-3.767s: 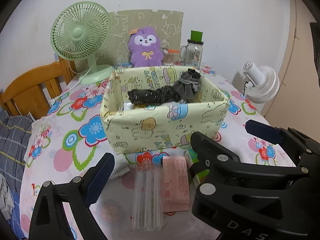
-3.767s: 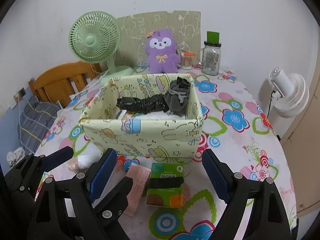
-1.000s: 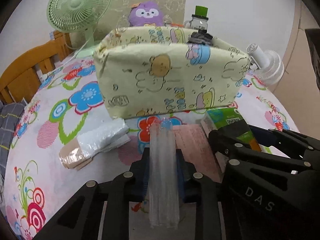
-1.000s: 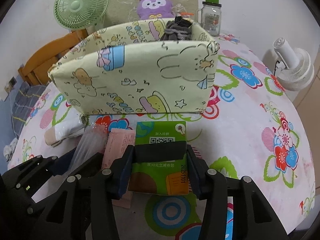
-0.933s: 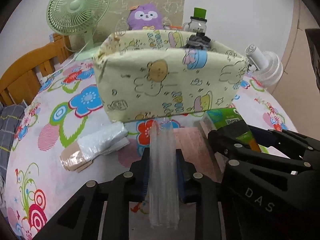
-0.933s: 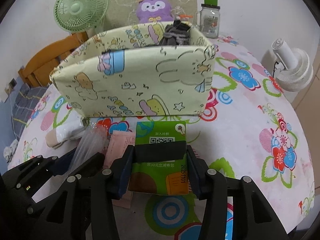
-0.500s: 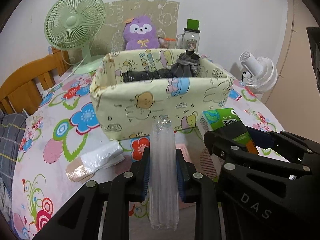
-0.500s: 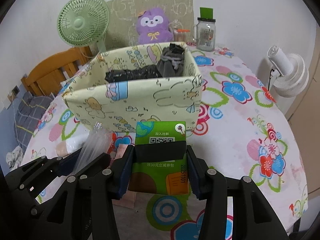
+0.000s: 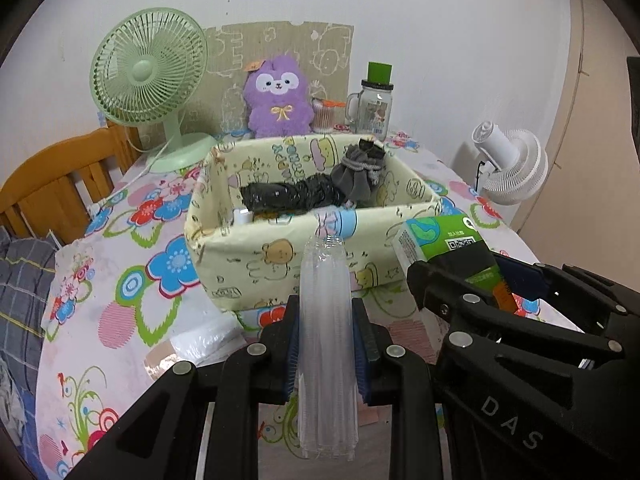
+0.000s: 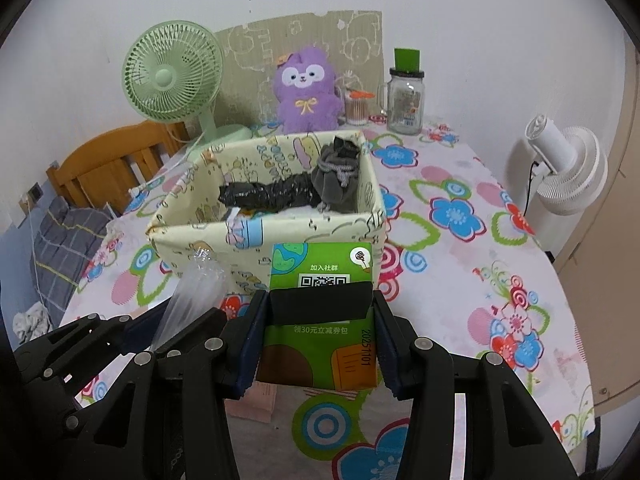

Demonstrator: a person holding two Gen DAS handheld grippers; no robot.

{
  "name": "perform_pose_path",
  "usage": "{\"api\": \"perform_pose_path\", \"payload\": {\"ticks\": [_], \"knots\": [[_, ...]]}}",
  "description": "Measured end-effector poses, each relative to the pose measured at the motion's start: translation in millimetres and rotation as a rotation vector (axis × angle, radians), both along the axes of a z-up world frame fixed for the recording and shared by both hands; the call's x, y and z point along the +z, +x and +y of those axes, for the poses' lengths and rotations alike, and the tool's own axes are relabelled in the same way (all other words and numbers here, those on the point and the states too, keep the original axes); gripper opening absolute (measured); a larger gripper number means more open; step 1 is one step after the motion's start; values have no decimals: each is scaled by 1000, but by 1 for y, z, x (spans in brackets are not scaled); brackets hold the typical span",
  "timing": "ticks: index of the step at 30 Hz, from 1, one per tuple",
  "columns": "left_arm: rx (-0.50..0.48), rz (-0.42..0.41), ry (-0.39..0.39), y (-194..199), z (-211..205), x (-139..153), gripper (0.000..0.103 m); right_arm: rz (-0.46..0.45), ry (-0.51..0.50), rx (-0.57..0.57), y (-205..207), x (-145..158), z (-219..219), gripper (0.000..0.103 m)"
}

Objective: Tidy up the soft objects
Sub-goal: 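Lift straws with left tool while right tool carries green box over fabric box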

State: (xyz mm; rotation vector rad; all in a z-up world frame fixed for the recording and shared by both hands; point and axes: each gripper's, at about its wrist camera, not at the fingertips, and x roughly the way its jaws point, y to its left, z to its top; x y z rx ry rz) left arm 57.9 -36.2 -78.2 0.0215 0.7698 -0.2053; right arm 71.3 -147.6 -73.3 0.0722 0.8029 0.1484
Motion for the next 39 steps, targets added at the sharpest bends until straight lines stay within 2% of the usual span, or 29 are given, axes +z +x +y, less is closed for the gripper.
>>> {"api": "perform_pose_path", "payload": {"ticks": [19, 39], "knots": [[-10, -61, -5, 6, -1, 38, 22, -75, 20, 5, 4, 37, -4, 53], [-30, -94, -5, 31, -6, 55, 22, -109, 24, -9, 28, 58, -6, 53]]}}
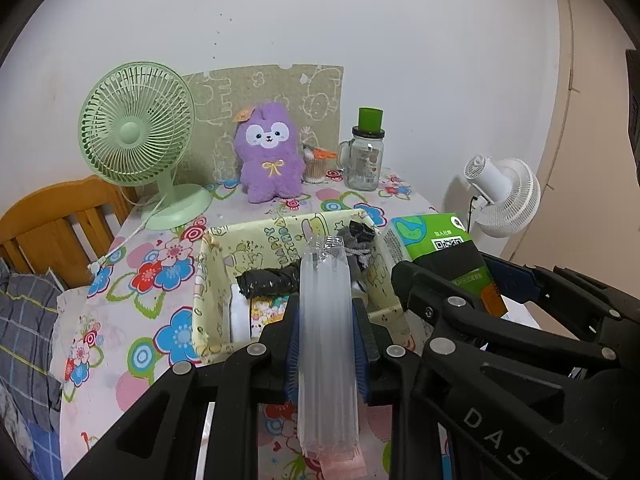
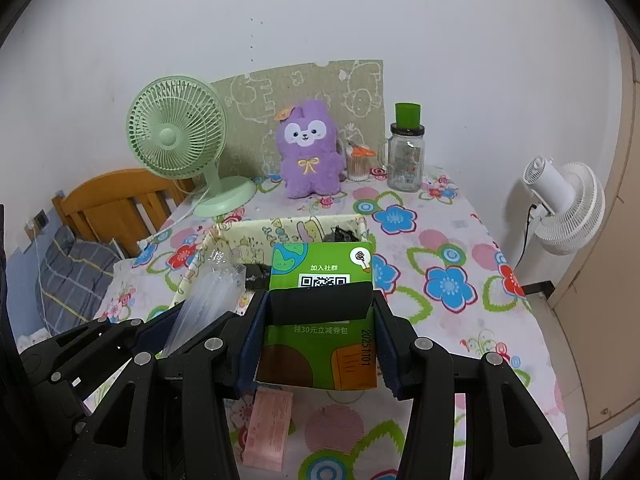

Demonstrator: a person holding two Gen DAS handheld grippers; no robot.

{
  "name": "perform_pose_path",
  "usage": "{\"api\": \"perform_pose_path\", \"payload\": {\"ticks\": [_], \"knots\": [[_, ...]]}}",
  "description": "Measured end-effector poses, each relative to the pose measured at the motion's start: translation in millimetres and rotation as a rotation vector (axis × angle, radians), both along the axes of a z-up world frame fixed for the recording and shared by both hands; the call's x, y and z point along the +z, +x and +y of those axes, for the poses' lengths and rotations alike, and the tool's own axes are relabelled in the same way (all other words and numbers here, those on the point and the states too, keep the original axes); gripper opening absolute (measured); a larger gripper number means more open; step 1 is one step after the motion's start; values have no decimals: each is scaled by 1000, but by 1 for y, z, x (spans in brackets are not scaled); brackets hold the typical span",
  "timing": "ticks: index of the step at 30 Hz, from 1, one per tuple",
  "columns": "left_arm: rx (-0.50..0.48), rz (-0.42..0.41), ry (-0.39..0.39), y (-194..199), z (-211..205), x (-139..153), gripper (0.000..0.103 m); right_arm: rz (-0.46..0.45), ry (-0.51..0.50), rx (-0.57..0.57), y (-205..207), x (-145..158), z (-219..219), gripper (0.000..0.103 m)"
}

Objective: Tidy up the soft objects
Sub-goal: 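Lift straws with left tool while right tool carries green box over fabric box, then lower straws into box and open left tool while right tool releases green box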

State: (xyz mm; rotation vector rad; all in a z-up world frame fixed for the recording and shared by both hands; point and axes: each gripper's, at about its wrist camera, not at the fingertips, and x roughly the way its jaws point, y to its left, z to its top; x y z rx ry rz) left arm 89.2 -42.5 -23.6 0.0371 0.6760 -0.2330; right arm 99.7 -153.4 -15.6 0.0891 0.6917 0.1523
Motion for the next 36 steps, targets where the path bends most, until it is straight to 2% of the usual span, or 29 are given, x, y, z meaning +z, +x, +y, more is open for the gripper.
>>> {"api": "perform_pose_path", "payload": {"ticks": [19, 36], "knots": [[20, -5, 17, 36, 4, 1, 23, -5, 12, 14, 33, 0, 2, 53], [27, 20, 25, 79, 5, -8, 24, 11, 20, 30, 84, -8, 6, 53]]}}
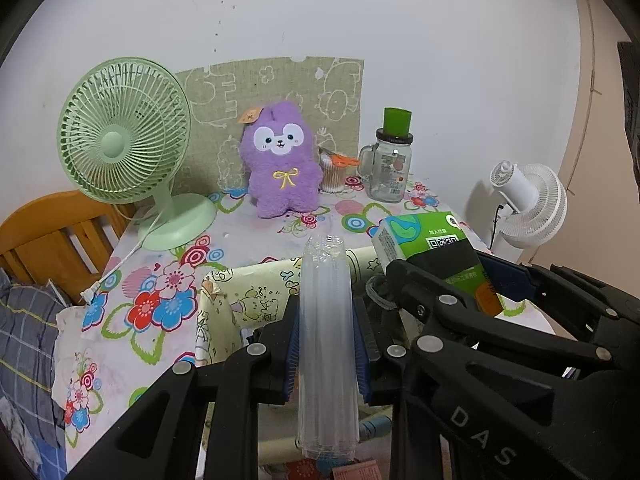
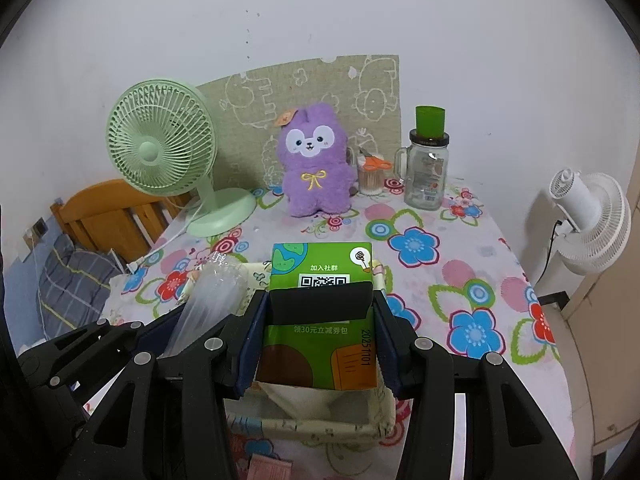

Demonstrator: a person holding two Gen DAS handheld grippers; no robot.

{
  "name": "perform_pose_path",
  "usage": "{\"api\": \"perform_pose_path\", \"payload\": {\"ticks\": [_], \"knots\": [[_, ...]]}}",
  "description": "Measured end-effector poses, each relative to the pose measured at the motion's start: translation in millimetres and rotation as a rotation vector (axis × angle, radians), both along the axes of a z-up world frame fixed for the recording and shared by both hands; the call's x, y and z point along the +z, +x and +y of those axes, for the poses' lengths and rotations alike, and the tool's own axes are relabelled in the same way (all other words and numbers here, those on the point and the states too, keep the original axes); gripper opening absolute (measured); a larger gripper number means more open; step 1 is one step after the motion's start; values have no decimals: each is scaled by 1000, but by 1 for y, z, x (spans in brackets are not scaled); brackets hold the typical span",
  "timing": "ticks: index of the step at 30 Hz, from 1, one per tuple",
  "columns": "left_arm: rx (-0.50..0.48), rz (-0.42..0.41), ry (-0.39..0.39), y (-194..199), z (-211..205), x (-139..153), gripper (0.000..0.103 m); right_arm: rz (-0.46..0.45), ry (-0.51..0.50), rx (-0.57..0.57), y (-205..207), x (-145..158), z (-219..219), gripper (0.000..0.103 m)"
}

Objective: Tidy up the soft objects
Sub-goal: 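Lower straws into box and open left tool while right tool releases green box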

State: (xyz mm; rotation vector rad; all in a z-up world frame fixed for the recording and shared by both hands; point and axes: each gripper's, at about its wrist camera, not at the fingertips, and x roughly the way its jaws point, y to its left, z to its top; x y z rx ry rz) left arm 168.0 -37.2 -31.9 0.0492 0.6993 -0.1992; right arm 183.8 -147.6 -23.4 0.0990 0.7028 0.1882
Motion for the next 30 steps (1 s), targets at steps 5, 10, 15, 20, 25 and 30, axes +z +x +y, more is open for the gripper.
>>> {"api": "perform_pose_path", "payload": {"ticks": [5, 10, 15, 20, 25, 30], "knots": [[12, 25, -4, 12, 3, -10, 25, 24, -6, 0, 13, -9, 2, 53], [22, 42, -6, 21, 4, -19, 28, 50, -9, 0, 24, -19, 4, 53], [46, 53, -8, 31, 7, -28, 40, 57, -23, 10, 31, -24, 5, 53], [67, 74, 3, 36, 10, -34, 60, 79, -20, 26, 38, -31, 8, 53], [83, 99, 14, 38, 17, -41, 70, 100, -23, 33, 43, -39, 11, 54], [86, 106, 28, 35, 17, -43, 78, 120, -34, 43, 44, -44, 15, 56]]}}
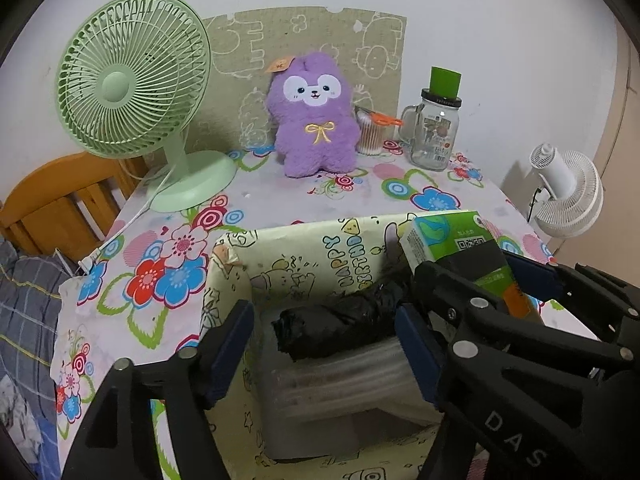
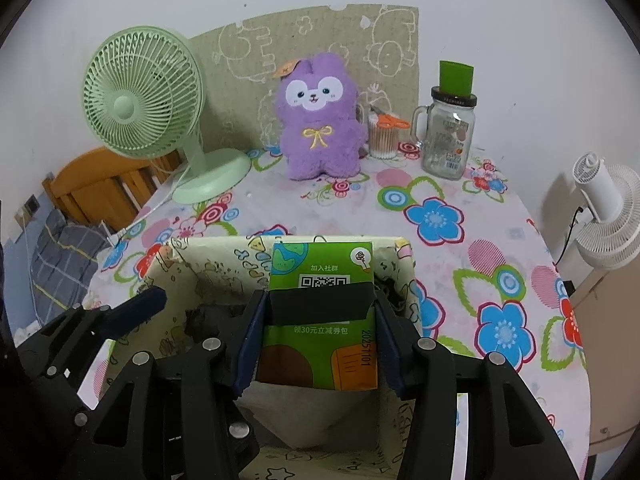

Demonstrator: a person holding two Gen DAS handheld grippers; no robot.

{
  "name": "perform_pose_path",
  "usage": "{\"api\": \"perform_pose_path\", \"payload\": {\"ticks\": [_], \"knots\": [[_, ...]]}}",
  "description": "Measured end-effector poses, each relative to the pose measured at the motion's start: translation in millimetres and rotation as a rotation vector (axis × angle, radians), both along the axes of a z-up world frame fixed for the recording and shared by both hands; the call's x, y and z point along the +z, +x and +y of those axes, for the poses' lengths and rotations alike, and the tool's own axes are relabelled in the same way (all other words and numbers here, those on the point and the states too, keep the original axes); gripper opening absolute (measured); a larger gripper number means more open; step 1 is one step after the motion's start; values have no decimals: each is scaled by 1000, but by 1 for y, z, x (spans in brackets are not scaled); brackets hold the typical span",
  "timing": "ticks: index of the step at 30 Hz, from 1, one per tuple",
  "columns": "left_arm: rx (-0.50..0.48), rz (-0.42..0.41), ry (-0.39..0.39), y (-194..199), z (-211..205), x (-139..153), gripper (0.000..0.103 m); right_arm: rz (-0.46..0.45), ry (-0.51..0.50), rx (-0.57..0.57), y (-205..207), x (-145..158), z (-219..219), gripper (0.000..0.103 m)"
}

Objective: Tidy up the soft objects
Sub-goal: 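Lower straws into box and open left tool while right tool releases green box, then withdraw both open tools from the box back toward remaining items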

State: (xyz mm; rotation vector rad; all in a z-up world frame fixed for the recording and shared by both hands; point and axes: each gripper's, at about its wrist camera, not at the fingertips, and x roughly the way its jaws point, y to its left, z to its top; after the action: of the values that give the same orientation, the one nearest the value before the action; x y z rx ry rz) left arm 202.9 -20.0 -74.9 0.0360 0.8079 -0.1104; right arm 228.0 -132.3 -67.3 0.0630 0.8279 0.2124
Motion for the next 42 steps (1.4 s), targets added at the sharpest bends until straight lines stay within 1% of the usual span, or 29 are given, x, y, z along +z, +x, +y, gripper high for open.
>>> {"api": "perform_pose_path", "payload": {"ticks": [2, 3, 4, 5, 7, 10, 19, 35, 42], "knots": [[-6, 0, 2, -2, -1, 0, 80, 6, 5, 3, -1, -1, 0, 57], [-7, 3, 9, -3, -2, 0, 81, 10, 10, 6, -1, -2, 0, 61], [-7, 6, 12, -4, -2, 0, 83, 14, 14, 8, -2, -2, 0, 63], [-8, 12, 11, -5, -2, 0, 84, 15, 14, 8, -3, -2, 0, 63], [-8, 15, 12, -6, -4, 1, 85, 12, 4, 10, -5, -2, 1, 69], [-15, 12, 13, -12, -5, 2, 86, 0, -6, 7, -11, 0, 2, 73], [-22, -3, 8, -31, -9, 8, 88, -21, -11, 5, -32, 7, -1, 75], [-35, -50, 5, -67, -11, 20, 90, -75, -21, -5, -72, 23, -4, 76], [-35, -73, 9, -83, -13, 27, 92, -100, -21, -7, -90, 30, -5, 76]]}}
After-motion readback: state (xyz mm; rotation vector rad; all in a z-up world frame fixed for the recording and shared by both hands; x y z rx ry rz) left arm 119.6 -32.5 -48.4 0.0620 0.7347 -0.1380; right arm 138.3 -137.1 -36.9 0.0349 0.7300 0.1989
